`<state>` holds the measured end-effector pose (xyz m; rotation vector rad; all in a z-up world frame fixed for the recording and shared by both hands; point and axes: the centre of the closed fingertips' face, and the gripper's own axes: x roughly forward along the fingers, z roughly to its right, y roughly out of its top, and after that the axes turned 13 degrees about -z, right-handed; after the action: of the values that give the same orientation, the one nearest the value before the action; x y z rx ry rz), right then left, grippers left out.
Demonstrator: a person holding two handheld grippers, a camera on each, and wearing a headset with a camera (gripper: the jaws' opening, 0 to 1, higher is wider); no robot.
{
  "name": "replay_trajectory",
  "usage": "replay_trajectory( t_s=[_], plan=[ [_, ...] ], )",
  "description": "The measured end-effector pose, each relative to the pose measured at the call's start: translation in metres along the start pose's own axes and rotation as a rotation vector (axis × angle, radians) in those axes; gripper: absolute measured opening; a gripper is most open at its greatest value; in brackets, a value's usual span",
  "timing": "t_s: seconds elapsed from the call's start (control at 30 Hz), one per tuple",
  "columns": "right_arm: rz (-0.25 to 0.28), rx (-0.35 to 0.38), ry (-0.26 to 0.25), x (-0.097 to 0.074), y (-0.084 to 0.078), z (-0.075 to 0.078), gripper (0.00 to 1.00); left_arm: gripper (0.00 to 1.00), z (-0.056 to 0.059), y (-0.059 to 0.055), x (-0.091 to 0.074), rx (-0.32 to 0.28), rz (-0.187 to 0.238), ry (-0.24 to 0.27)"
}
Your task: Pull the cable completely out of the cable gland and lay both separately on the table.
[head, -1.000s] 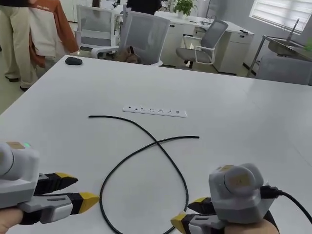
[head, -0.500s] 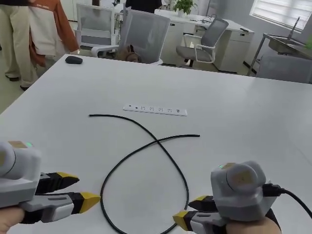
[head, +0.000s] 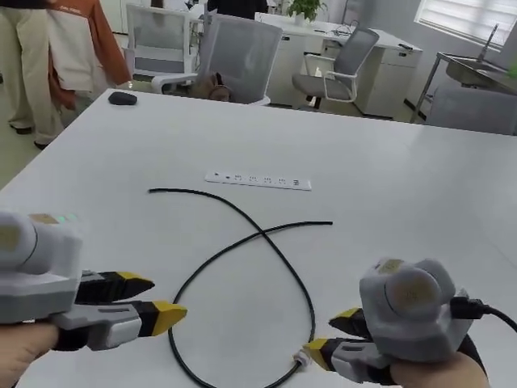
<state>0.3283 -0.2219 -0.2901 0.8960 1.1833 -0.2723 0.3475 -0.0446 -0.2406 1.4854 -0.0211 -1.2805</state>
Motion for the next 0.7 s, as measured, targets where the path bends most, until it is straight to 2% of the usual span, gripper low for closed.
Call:
replay_trajectory(
  t_s=[0.1, 0.2, 0.3, 0.37, 0.5, 0.6, 0.63, 0.67, 0.7],
  plan=[
    [-0.011, 0.023, 0.001, -0.004, -0.011, 0.001, 0.30, 0.42, 0.012, 0.005, 0.014, 0.062, -0.040, -0.025],
    [-0.028, 0.044, -0.004, -0.003, -0.023, -0.004, 0.30, 0.42, 0.020, 0.010, 0.032, 0.092, -0.067, -0.039],
    [-0.058, 0.026, -0.055, -0.002, -0.030, -0.003, 0.29, 0.44, 0.032, 0.016, 0.049, 0.101, -0.082, -0.076],
    [-0.063, 0.035, -0.062, -0.001, -0.035, -0.005, 0.29, 0.43, 0.039, 0.017, 0.061, 0.124, -0.108, -0.090],
    [-0.076, 0.082, -0.040, 0.003, -0.048, -0.009, 0.28, 0.43, 0.050, 0.016, 0.085, 0.160, -0.157, -0.127],
    [-0.045, 0.133, -0.022, 0.006, -0.046, -0.007, 0.30, 0.43, 0.059, 0.013, 0.101, 0.191, -0.199, -0.148],
    [-0.044, 0.140, -0.018, 0.007, -0.046, -0.006, 0.31, 0.44, 0.064, 0.014, 0.109, 0.198, -0.201, -0.168],
    [-0.052, 0.149, -0.015, 0.009, -0.047, -0.005, 0.31, 0.45, 0.069, 0.017, 0.114, 0.190, -0.182, -0.190],
    [-0.054, 0.151, -0.018, 0.009, -0.047, -0.005, 0.31, 0.45, 0.075, 0.018, 0.121, 0.172, -0.184, -0.212]
  ],
)
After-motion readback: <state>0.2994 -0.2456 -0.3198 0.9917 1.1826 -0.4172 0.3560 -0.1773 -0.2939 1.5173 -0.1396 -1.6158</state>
